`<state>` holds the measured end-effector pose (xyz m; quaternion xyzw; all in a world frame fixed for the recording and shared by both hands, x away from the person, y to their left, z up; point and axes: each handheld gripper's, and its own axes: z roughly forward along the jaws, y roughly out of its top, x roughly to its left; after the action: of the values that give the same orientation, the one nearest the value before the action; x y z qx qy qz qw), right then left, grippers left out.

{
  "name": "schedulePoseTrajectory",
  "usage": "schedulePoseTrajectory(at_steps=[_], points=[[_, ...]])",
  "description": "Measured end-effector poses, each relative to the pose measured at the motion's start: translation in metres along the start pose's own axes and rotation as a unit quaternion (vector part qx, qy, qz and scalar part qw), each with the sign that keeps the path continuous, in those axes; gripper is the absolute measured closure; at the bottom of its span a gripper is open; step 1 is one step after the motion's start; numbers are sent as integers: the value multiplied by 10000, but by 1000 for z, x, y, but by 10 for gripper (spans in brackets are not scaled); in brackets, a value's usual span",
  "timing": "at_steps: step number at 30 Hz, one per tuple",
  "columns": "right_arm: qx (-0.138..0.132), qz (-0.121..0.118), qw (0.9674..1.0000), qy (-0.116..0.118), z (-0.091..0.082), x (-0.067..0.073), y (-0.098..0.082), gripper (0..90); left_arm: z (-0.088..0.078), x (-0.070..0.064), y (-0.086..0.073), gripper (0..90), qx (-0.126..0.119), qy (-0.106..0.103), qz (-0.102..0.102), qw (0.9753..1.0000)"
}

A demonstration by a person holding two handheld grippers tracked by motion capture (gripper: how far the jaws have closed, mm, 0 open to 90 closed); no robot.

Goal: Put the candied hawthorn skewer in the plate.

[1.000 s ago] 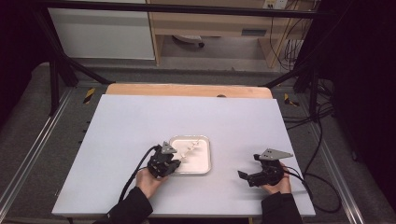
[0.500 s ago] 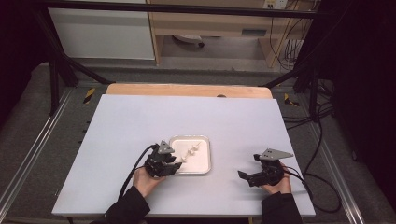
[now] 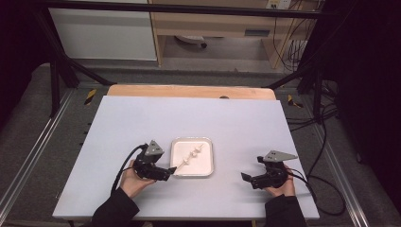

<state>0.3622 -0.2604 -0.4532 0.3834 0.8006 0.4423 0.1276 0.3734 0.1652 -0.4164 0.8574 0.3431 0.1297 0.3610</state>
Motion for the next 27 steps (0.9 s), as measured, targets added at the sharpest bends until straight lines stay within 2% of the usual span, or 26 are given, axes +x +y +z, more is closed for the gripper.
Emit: schedulePoseTrajectory(at_steps=[6, 18, 24, 27], points=[[27, -16, 10000, -15, 0, 0, 0, 4, -16, 15, -19, 123, -58, 137, -59, 9999], [120, -7, 9999, 9, 1, 1, -2, 4, -34, 42, -69, 106, -203, 288, -394, 9986], [168, 26, 9999, 23, 2, 1, -3, 4, -38, 47, -81, 109, -359, 266, -523, 9976], [164, 18, 9999, 27, 2, 1, -3, 4, -39, 47, -84, 113, -351, 265, -481, 9979]])
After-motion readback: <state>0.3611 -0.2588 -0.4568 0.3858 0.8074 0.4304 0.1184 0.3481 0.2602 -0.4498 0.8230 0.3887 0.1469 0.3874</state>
